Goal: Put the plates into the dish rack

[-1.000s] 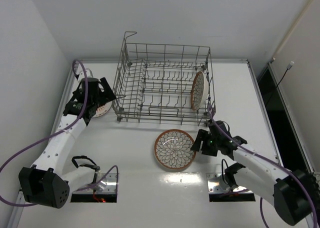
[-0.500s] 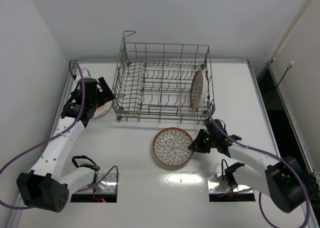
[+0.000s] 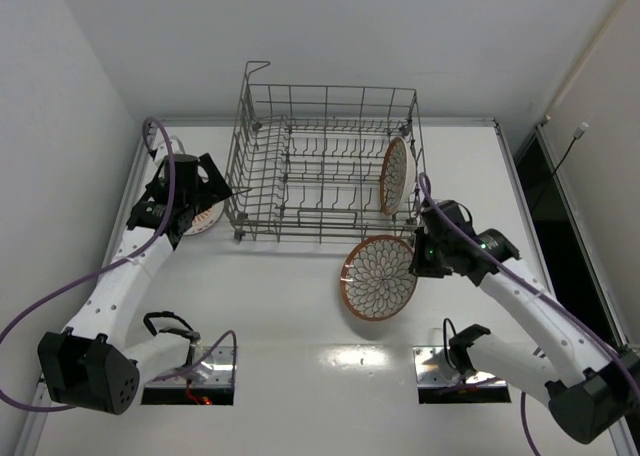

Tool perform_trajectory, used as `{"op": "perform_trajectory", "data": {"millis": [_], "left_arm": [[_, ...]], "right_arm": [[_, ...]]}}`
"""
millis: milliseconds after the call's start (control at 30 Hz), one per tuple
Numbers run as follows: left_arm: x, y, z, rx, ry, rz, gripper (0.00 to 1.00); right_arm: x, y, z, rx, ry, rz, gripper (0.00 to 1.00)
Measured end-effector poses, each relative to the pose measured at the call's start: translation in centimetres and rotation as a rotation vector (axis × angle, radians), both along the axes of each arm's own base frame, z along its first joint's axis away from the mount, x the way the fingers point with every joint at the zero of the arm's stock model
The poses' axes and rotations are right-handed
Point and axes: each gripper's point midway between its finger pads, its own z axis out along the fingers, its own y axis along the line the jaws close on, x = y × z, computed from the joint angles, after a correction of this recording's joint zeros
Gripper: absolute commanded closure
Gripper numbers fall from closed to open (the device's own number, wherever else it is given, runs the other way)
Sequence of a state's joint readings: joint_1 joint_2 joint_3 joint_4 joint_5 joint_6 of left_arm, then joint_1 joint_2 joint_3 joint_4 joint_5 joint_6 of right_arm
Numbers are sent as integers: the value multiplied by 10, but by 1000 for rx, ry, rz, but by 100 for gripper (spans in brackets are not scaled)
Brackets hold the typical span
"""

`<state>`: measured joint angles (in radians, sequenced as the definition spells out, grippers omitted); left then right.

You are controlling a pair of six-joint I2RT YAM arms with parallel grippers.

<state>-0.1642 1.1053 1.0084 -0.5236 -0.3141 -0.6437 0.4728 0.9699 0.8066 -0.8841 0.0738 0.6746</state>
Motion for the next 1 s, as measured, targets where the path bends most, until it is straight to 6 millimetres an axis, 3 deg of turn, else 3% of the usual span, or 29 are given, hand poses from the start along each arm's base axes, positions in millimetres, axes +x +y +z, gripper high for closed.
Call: {"op": "perform_trajectory", "data": {"millis": [233, 433, 600, 700, 800, 900, 1000], "left_arm": [[3, 0, -9, -1, 25, 7, 0], [4, 1, -8, 2, 20, 11, 0], [4, 1, -7, 4, 17, 14, 0], [4, 1, -7, 3, 16, 14, 0], [4, 1, -5, 1, 8, 12, 0], [2, 1, -1, 0, -7, 7, 0], [-1, 0, 2, -5, -24, -1, 0]], "right_arm": [[-1, -19, 78, -75, -107, 45, 100], [8, -27, 157, -94, -253, 68, 100], [47, -32, 234, -137, -405, -17, 100], [86, -32, 264, -200, -457, -87, 100], [135, -26, 266, -283, -467, -153, 100], [169, -22, 239, -378, -418, -180, 100], [190, -21, 208, -477, -352, -186, 100]]}}
